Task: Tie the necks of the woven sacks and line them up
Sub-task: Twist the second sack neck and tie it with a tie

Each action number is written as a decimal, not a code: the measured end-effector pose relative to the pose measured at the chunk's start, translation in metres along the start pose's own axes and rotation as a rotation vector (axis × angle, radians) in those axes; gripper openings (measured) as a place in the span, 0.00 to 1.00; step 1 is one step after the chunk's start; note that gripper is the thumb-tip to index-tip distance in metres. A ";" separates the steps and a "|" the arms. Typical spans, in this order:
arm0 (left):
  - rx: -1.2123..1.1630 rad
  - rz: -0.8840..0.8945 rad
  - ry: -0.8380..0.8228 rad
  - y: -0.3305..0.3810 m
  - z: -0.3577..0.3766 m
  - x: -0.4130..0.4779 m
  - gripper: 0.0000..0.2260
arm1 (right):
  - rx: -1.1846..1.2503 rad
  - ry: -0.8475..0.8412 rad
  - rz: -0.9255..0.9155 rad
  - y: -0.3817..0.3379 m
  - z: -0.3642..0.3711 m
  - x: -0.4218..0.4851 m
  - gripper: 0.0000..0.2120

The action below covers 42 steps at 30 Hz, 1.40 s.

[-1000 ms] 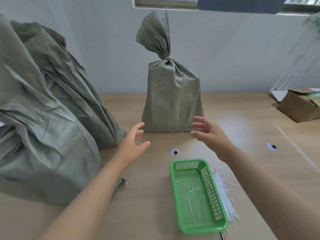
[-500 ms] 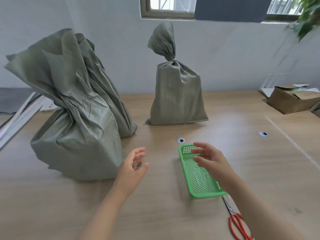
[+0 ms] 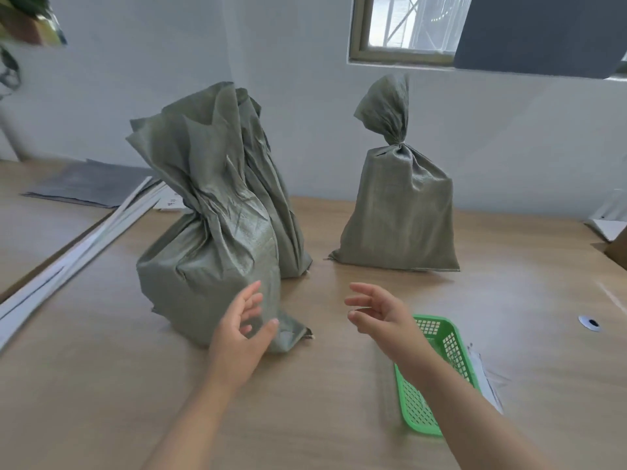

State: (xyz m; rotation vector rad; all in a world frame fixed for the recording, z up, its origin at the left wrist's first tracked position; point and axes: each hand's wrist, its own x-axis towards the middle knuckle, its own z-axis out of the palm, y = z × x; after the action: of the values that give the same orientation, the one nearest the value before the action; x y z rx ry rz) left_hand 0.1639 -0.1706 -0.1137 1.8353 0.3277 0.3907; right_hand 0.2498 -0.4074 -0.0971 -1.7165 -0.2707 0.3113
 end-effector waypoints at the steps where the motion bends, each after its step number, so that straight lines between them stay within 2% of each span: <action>1: 0.003 0.013 0.012 0.001 -0.013 0.006 0.28 | -0.002 -0.019 -0.015 -0.005 0.012 0.007 0.20; 8: 0.026 0.072 0.052 0.002 -0.105 0.074 0.30 | -0.004 -0.035 -0.116 -0.054 0.102 0.064 0.22; 13: 0.088 0.123 0.009 0.001 -0.151 0.129 0.36 | -0.041 0.027 -0.157 -0.088 0.143 0.109 0.30; 19: 0.016 0.146 -0.086 0.017 -0.167 0.193 0.41 | -0.152 0.055 -0.131 -0.118 0.167 0.149 0.36; 23: 0.065 0.108 -0.225 0.019 -0.167 0.235 0.48 | -0.281 0.070 -0.094 -0.121 0.174 0.177 0.42; 26: 0.110 0.135 -0.278 0.013 -0.162 0.248 0.50 | -0.318 0.083 -0.098 -0.120 0.182 0.192 0.41; 30: 0.137 0.104 -0.249 0.000 -0.155 0.254 0.43 | -0.305 0.138 -0.137 -0.116 0.197 0.206 0.34; 34: 0.128 0.047 -0.200 -0.013 -0.153 0.251 0.36 | -0.373 0.138 -0.215 -0.111 0.205 0.210 0.19; 37: 0.124 0.085 -0.177 -0.008 -0.152 0.242 0.26 | -0.400 0.134 -0.239 -0.110 0.209 0.204 0.12; 40: 0.069 0.114 -0.178 -0.002 -0.151 0.231 0.10 | -0.390 0.152 -0.241 -0.108 0.210 0.196 0.06; 42: 0.039 0.119 -0.177 0.000 -0.150 0.221 0.07 | -0.367 0.170 -0.234 -0.105 0.208 0.191 0.03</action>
State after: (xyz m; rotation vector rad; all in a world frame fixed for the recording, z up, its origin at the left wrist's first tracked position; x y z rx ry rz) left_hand 0.3005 0.0505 -0.0506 1.9181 0.1060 0.3025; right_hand 0.3536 -0.1310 -0.0361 -2.0348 -0.4187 -0.0621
